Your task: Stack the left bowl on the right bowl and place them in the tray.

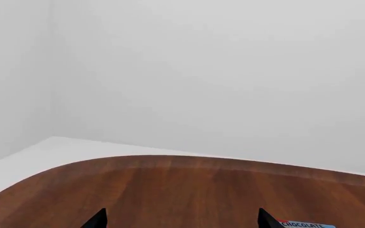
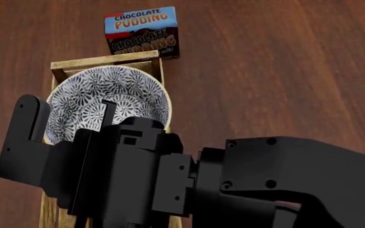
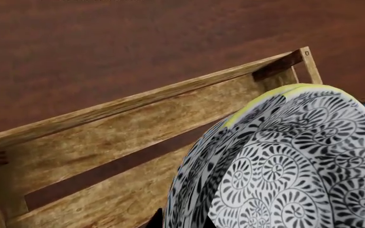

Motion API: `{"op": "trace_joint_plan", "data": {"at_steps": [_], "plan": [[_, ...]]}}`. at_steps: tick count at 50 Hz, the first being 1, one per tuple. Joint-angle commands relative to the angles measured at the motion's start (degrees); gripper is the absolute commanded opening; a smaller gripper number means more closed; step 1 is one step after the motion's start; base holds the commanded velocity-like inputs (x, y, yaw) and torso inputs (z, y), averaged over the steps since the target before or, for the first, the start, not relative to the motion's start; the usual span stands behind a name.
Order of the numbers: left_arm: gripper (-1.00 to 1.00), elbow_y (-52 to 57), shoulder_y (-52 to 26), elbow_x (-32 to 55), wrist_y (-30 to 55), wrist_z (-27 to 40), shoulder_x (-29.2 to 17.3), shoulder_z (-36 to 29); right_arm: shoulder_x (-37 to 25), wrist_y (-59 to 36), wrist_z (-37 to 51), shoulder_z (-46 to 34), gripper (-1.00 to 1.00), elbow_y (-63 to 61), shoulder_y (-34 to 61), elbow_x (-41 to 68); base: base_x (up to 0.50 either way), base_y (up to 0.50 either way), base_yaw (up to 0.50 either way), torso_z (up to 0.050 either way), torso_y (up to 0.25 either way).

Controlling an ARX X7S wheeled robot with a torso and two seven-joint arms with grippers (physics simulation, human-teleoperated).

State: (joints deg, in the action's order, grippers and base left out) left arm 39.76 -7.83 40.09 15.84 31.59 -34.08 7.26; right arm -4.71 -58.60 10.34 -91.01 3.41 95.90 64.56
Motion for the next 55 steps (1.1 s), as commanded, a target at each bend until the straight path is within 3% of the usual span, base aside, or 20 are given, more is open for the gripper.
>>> {"op": "trace_joint_plan", "data": {"at_steps": [1, 55], "plan": [[1.00, 0.0, 0.0, 0.1, -0.1, 0.0, 0.0, -0.1, 0.9, 1.7, -5.0, -0.5, -1.00, 2.4, -0.1, -5.0, 0.00, 0.00, 0.00, 0.000, 0.000], [1.00, 0.0, 0.5, 0.4, -0.8, 0.1, -0.4, 0.2, 4.3, 9.2, -14.4, -3.5, -1.00, 13.5, -4.7, -10.9, 0.00, 0.00, 0.00, 0.000, 0.001]]}}
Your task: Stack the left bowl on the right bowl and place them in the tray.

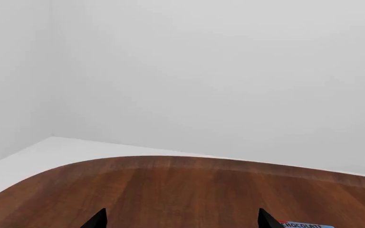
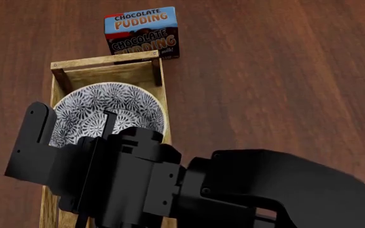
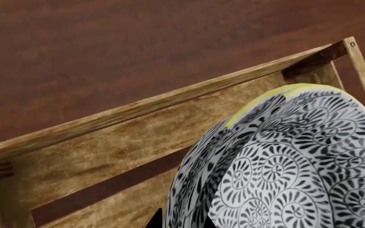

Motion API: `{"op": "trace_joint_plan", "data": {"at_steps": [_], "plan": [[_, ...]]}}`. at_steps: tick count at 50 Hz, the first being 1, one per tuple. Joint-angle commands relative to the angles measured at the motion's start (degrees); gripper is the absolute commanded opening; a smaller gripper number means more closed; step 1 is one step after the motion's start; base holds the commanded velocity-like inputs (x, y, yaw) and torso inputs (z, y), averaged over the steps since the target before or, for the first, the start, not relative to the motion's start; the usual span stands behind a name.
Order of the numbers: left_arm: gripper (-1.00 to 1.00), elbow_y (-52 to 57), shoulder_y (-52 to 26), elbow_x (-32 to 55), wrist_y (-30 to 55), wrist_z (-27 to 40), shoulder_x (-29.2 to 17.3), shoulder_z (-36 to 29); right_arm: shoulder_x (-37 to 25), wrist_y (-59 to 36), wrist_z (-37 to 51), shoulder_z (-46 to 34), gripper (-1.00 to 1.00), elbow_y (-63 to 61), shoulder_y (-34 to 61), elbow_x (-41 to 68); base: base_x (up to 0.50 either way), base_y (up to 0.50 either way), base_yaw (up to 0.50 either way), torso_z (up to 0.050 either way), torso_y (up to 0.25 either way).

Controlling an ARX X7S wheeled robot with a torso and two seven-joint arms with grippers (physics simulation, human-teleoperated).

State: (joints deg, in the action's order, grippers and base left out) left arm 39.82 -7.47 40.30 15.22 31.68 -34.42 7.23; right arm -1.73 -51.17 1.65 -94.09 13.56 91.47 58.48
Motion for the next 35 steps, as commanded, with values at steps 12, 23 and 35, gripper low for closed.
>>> {"op": "trace_joint_plan", "data": {"at_steps": [12, 23, 35], "plan": [[1.00, -0.6, 0.1, 0.1, -0.5, -0.2, 0.0, 0.1, 1.7, -0.5, -10.9, 3.8, -1.00, 4.4, -4.1, -12.5, 0.00, 0.00, 0.00, 0.000, 0.000], [1.00, -0.6, 0.2, -0.1, -0.7, -0.3, 0.0, 0.0, 1.7, -0.8, -12.8, 5.3, -1.00, 5.0, -5.9, -15.3, 0.00, 0.00, 0.00, 0.000, 0.001], [1.00, -0.6, 0.1, -0.1, -0.8, -0.2, -0.1, 0.0, 1.7, 0.7, -14.8, 5.5, -1.00, 6.8, -7.6, -16.9, 0.00, 0.00, 0.00, 0.001, 0.001]]}}
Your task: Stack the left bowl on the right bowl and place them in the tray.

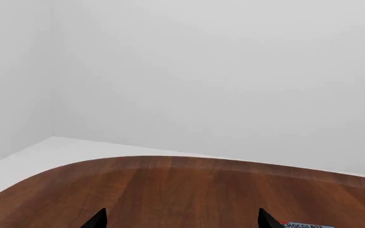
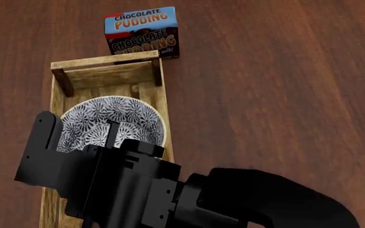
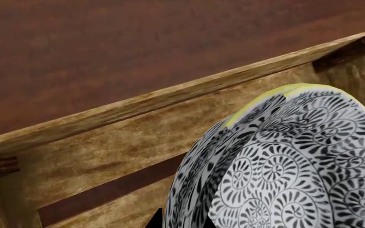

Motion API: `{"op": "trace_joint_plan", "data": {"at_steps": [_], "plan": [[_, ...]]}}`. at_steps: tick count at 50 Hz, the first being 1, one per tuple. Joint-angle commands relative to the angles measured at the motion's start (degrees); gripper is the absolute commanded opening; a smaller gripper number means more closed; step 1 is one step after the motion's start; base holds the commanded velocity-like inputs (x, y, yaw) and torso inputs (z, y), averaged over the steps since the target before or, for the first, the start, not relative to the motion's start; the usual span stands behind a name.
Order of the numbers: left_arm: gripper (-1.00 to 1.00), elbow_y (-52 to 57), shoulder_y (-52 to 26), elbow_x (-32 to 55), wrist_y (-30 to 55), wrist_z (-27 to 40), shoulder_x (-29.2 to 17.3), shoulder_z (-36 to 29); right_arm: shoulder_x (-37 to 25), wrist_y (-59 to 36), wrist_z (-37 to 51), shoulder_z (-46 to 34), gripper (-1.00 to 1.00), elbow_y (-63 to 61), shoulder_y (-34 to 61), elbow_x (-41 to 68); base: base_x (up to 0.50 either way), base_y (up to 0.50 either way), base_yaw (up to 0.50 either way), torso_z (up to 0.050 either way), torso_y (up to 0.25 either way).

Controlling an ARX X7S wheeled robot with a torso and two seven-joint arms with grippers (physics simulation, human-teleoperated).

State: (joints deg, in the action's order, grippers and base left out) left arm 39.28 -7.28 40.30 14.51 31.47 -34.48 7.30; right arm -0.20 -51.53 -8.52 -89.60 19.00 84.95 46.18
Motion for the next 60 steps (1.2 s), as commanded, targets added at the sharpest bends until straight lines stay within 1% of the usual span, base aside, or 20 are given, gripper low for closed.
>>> {"op": "trace_joint_plan", "data": {"at_steps": [1, 38, 45, 46, 47, 60], "plan": [[1.00, 0.0, 0.0, 0.0, -0.1, 0.0, 0.0, -0.1, 0.2, 1.1, -4.7, 1.1, -1.00, 1.5, -1.2, -4.6, 0.00, 0.00, 0.00, 0.000, 0.000], [1.00, -0.1, 0.0, -0.4, -0.3, 0.1, -0.2, -0.6, 0.2, 3.4, -8.7, 1.0, -1.00, 3.7, -5.1, -7.7, 0.00, 0.00, 0.00, 0.000, 0.001], [1.00, -0.3, -0.1, -0.3, -0.4, 0.1, -0.2, -0.6, 0.2, 1.6, -8.6, 1.2, -1.00, 3.2, -4.9, -6.9, 0.00, 0.00, 0.00, 0.000, -0.003], [1.00, -0.3, -0.1, -0.3, -0.4, 0.1, -0.2, -0.6, 0.2, 0.7, -9.8, 0.8, 1.00, 2.5, -4.8, -6.9, 0.00, 0.00, 0.00, 0.000, 0.000], [1.00, -0.3, -0.1, -0.3, -0.4, 0.1, -0.2, -0.6, 0.2, 0.4, -8.2, 1.2, 1.00, 2.4, -4.9, -6.8, 0.00, 0.00, 0.00, 0.000, 0.000], [1.00, 0.2, 0.0, 0.1, -0.3, 0.4, -0.4, -0.5, 0.2, -3.2, -7.4, 1.1, 1.00, -1.6, -4.3, -6.5, 0.00, 0.00, 0.00, 0.000, 0.000]]}}
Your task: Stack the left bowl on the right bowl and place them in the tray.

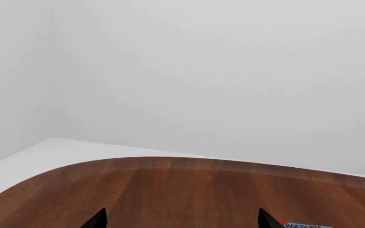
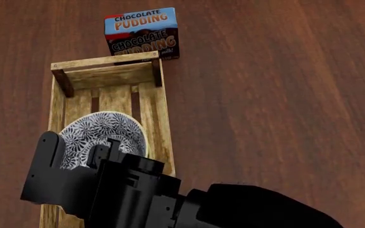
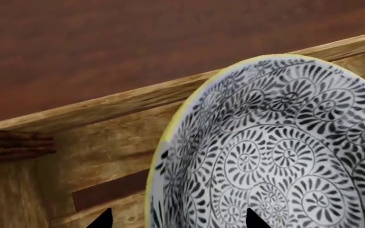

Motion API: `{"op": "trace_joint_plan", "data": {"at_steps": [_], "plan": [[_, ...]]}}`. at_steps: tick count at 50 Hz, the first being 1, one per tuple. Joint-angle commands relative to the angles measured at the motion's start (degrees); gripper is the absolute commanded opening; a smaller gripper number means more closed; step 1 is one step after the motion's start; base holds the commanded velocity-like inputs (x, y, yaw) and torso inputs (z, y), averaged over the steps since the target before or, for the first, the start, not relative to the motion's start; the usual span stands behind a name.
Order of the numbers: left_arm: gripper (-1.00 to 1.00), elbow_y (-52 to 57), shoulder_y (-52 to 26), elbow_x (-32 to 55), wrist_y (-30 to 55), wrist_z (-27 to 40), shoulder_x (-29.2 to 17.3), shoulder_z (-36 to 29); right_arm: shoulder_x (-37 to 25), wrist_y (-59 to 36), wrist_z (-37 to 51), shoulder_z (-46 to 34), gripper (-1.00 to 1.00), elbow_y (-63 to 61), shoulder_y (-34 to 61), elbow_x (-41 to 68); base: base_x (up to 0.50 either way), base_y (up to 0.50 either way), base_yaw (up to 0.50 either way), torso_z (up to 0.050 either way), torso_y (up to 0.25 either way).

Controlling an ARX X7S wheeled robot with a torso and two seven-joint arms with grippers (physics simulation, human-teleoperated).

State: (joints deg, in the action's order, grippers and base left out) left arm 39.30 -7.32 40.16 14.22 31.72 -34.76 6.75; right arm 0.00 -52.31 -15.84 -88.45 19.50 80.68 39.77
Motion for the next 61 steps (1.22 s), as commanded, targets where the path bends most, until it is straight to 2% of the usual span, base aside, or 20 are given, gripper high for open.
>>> {"op": "trace_joint_plan", "data": {"at_steps": [1, 31, 61], "plan": [[1.00, 0.1, 0.1, 0.2, 0.0, 0.1, -0.2, 0.1, 0.0, -2.6, 0.2, 0.0, 1.00, -2.4, 0.0, 0.1, 0.00, 0.00, 0.00, 0.000, 0.000], [1.00, 0.6, 0.3, 0.5, -0.1, 0.4, -0.4, 0.2, -0.3, -8.6, 12.6, 1.6, 1.00, -11.6, 3.4, 7.6, 0.00, 0.00, 0.00, 0.000, 0.000], [1.00, 1.3, 0.4, 0.9, 0.1, 0.9, -0.8, 0.3, -3.7, -17.5, 25.7, 9.1, 1.00, -23.7, 4.2, 14.0, 0.00, 0.00, 0.00, 0.000, 0.000]]}}
